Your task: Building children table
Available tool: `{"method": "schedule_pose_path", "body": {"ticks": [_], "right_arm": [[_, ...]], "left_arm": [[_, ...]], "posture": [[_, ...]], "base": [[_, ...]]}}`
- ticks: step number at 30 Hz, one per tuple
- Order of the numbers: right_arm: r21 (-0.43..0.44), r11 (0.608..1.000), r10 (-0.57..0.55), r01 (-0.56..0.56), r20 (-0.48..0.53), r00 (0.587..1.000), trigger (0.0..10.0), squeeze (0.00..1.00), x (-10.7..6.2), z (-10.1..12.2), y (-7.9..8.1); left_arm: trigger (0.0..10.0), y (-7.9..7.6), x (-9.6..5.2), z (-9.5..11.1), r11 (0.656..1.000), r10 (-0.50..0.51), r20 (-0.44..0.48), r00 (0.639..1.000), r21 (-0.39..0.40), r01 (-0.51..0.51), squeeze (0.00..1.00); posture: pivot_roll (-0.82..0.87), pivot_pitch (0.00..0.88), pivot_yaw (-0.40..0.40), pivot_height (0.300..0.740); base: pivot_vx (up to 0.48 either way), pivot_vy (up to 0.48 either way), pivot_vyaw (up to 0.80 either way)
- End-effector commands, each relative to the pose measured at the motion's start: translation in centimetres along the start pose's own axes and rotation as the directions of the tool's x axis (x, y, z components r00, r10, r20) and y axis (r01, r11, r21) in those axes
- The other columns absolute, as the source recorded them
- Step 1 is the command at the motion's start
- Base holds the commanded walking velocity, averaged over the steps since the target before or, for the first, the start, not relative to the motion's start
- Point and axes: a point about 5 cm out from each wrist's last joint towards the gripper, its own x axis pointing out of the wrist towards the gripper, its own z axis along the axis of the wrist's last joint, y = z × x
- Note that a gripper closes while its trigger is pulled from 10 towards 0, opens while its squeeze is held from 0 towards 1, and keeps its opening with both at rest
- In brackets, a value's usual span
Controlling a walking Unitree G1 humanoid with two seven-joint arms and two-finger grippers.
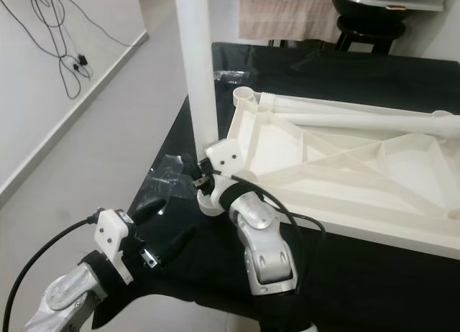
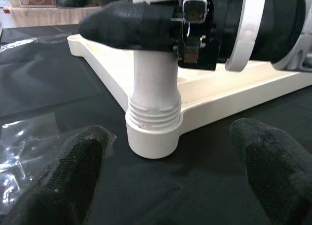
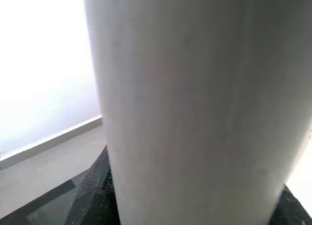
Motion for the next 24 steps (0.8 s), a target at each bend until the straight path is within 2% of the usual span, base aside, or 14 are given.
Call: {"method": "schedule_pose_path", "body": {"ticks": [1, 2, 3, 5, 6, 7, 9, 11, 12, 13, 16, 17, 22, 24], "right_arm": [[0.013, 0.999, -0.035, 0.038, -0.194, 0.980, 0.0, 0.00, -0.7, -4.1, -0.7], [0.020, 0.999, -0.025, 0.029, -0.205, 0.978, 4.4, 0.00, -0.4, -4.4, -0.8], [0.042, 0.999, -0.012, 0.020, -0.206, 0.978, 10.0, 0.00, -0.2, -4.5, -0.9], [0.076, 0.997, 0.020, -0.005, -0.190, 0.982, 10.0, 0.00, 0.1, -4.4, -0.9], [0.132, 0.990, 0.074, -0.054, -0.157, 0.985, 10.0, 1.00, 0.2, -3.7, -0.5], [0.198, 0.974, 0.131, -0.109, -0.099, 0.986, 10.0, 1.00, 0.2, -2.7, 0.0], [0.206, 0.973, 0.129, -0.108, -0.093, 0.987, 10.0, 1.00, 0.2, -2.5, 0.1], [0.222, 0.957, 0.200, -0.185, -0.045, 0.979, 10.0, 1.00, 0.4, -1.7, 0.6], [0.219, 0.932, 0.292, -0.287, 0.010, 0.956, 10.0, 1.00, 0.6, -0.7, 0.7], [0.151, 0.885, 0.435, -0.440, 0.065, 0.898, 10.0, 0.57, 1.0, 0.6, 0.4], [0.107, 0.871, 0.475, -0.479, 0.062, 0.878, 10.0, 0.57, 1.1, 0.9, 0.0], [0.067, 0.835, 0.543, -0.546, 0.052, 0.838, 10.0, 0.00, 1.2, 1.1, -0.7], [0.058, 0.716, 0.697, -0.696, 0.011, 0.717, 10.0, 0.00, 1.7, 1.3, -3.0], [0.058, 0.716, 0.697, -0.696, 0.011, 0.717, 10.0, 0.00, 1.7, 1.3, -3.0]], "left_arm": [[10.0, 0.3, -0.3, -0.5, 1.000, 0.001, -0.020, 1.000, -0.004, -0.001, 0.00], [10.0, 0.4, -0.1, -0.5, 1.000, -0.002, -0.019, 1.000, -0.004, 0.002, 0.00], [10.0, 0.5, 0.1, -0.6, 1.000, -0.001, -0.017, 1.000, -0.002, 0.001, 0.00], [10.0, 0.6, 0.1, -0.6, 1.000, 0.007, -0.013, 1.000, 0.000, -0.007, 0.00], [10.0, 0.7, 0.2, -0.6, 1.000, 0.015, -0.009, 1.000, 0.001, -0.015, 0.00], [10.0, 0.7, 0.3, -0.6, 1.000, 0.024, -0.006, 1.000, 0.000, -0.024, 0.00], [10.0, 0.7, 0.3, -0.6, 1.000, 0.025, -0.005, 1.000, 0.000, -0.025, 0.00], [10.0, 0.8, 0.3, -0.6, 1.000, 0.025, -0.004, 1.000, -0.001, -0.025, 0.00], [10.0, 0.7, 0.4, -0.6, 1.000, 0.025, -0.003, 1.000, -0.001, -0.025, 0.00], [10.0, 0.7, 0.5, -0.7, 1.000, 0.026, -0.001, 1.000, -0.002, -0.026, 0.00], [10.0, 0.7, 0.6, -0.7, 1.000, 0.026, -0.001, 1.000, -0.001, -0.026, 0.00], [10.0, 0.6, 0.6, -0.7, 1.000, 0.026, -0.001, 1.000, -0.001, -0.026, 0.00], [10.0, 0.6, 0.6, -0.9, 1.000, 0.024, 0.000, 1.000, -0.003, -0.024, 0.00], [10.0, 0.6, 0.6, -0.9, 1.000, 0.024, 0.000, 1.000, -0.003, -0.024, 0.00]], "posture": [[-0.05, 0.166, 0.023, 0.740], [-0.04, 0.160, 0.014, 0.740], [-0.04, 0.155, 0.011, 0.740], [-0.04, 0.152, 0.013, 0.740], [-0.04, 0.146, 0.011, 0.740], [-0.04, 0.145, 0.010, 0.740], [-0.04, 0.145, 0.010, 0.740], [-0.04, 0.141, 0.008, 0.740], [-0.03, 0.135, 0.006, 0.740], [-0.02, 0.130, 0.006, 0.740], [-0.02, 0.130, 0.006, 0.740], [-0.01, 0.124, 0.004, 0.740], [0.00, 0.118, 0.002, 0.740], [0.00, 0.118, 0.002, 0.740]], "base": [[0.000, 0.000, 0.00], [0.000, 0.000, 0.00], [0.000, 0.000, 0.00], [0.000, 0.000, 0.00], [0.000, 0.000, 0.00], [0.000, 0.000, 0.00], [0.000, 0.000, 0.00], [0.000, 0.000, 0.00], [0.000, 0.000, 0.00], [0.000, 0.000, 0.00], [0.000, 0.000, 0.00], [0.000, 0.000, 0.00], [0.000, 0.000, 0.00], [0.000, 0.000, 0.00]]}}
